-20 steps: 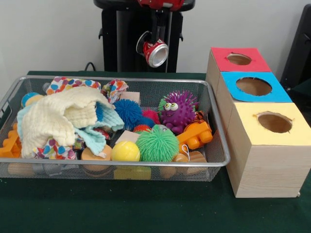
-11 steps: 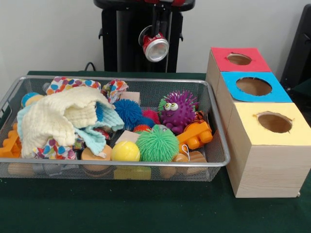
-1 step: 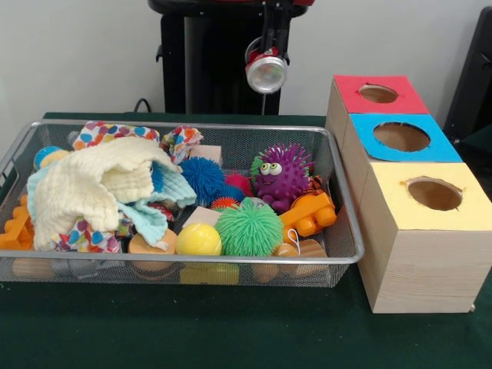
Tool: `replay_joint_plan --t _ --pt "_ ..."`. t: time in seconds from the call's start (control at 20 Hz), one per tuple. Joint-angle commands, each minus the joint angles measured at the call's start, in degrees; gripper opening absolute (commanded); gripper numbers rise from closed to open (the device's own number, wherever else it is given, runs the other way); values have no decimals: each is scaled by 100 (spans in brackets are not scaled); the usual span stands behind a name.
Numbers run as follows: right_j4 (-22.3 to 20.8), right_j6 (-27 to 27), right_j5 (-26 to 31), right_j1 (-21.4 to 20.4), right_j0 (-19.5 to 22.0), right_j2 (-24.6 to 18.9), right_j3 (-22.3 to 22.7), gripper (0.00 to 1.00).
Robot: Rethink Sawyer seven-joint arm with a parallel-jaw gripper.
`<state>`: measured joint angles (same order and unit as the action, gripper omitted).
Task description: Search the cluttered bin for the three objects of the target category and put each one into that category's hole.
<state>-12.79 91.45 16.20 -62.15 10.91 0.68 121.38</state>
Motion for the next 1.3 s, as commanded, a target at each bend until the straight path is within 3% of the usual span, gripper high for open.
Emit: replay_joint_plan --t 0.05,0.2,0.75,1.3 --pt "551 1771 387 438 -528 439 -496 0" --pt "634 1843 370 580 -731 527 -597 0" --pt "1190 2309 1162 864 -1795 1136 -1203 0" --pt "1875 2620 1257 1287 -2325 1533 -1525 0"
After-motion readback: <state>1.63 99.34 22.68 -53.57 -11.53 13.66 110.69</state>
